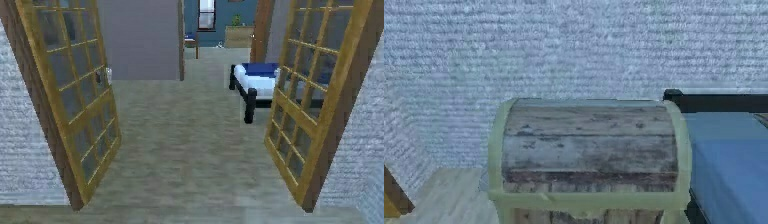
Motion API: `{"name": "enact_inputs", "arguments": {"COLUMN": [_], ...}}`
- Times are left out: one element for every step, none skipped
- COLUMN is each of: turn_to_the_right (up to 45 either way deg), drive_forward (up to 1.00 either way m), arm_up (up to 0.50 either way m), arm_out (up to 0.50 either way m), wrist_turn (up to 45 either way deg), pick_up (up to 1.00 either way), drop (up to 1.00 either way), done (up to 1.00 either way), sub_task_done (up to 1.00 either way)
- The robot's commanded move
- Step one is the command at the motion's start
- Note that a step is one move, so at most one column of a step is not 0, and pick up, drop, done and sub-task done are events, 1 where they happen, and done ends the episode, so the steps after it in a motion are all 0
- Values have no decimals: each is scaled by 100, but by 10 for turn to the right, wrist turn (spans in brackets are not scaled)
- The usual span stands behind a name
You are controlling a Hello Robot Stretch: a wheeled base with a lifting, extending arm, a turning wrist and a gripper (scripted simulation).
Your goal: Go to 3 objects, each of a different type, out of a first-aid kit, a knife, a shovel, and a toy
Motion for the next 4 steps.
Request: {"name": "enact_inputs", "arguments": {"turn_to_the_right": [-450,-300,0,-450], "drive_forward": [0,0,10,0], "arm_up": [0,0,0,0], "arm_out": [0,0,0,0], "wrist_turn": [0,0,0,0], "pick_up": [0,0,0,0], "drop": [0,0,0,0], "done": [0,0,0,0], "sub_task_done": [0,0,0,0]}}
